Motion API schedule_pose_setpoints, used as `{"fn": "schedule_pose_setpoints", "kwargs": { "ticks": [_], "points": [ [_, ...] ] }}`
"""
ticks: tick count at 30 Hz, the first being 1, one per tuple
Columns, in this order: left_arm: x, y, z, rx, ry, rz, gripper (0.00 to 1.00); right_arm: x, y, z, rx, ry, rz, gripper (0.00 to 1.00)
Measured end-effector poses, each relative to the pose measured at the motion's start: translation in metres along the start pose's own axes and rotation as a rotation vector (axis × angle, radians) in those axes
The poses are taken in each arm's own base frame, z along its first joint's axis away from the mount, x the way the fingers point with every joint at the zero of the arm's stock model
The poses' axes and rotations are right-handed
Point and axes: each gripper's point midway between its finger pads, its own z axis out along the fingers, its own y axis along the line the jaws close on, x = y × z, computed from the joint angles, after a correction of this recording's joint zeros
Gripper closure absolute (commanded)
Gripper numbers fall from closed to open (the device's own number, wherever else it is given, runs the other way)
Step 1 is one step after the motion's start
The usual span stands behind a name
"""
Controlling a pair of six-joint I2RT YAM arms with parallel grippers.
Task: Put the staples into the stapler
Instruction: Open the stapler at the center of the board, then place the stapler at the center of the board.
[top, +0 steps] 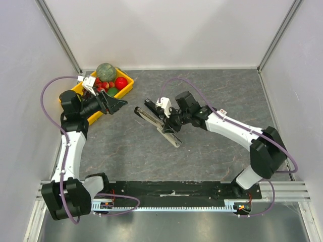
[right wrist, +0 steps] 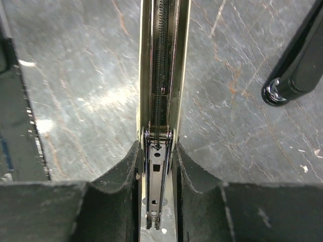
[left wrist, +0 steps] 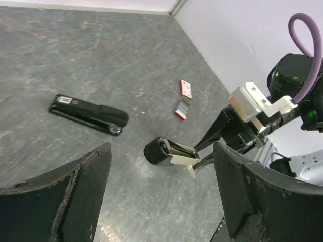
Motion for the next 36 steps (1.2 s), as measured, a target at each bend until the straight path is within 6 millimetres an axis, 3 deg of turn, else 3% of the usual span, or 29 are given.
{"fn": "schedule_pose_setpoints", "kwargs": {
  "ticks": [7,14,19,20,21,24,30,33,36],
  "points": [
    [-0.01,0.026,-0.03,-0.133,-0.051,0.015,0.11,0.044,-0.017,0.03,0.057,0.211,-0.043,1.0],
    [-0.015,0.042,-0.051,-0.244,-0.087,0.029,0.09,0.084,-0.011,0.063,0.068,0.409,-0.115,1.0],
    [-0.015,0.049,-0.061,-0.295,-0.098,0.029,0.09,0.098,-0.004,0.076,0.072,0.488,-0.165,1.0],
    [-0.015,0.05,-0.062,-0.302,-0.1,0.029,0.09,0.097,-0.003,0.078,0.072,0.488,-0.171,0.96],
    [-0.015,0.05,-0.063,-0.305,-0.101,0.028,0.09,0.096,-0.003,0.08,0.076,0.492,-0.177,0.81],
    [-0.015,0.051,-0.064,-0.31,-0.101,0.022,0.09,0.093,-0.003,0.083,0.086,0.493,-0.191,0.6],
    [-0.015,0.052,-0.066,-0.316,-0.104,0.017,0.09,0.09,-0.004,0.082,0.092,0.499,-0.218,0.27],
    [-0.015,0.053,-0.067,-0.316,-0.105,0.017,0.09,0.082,-0.003,0.078,0.087,0.49,-0.233,0.21],
    [-0.015,0.052,-0.067,-0.311,-0.104,0.017,0.09,0.06,-0.002,0.07,0.08,0.444,-0.24,0.18]
  ]
}}
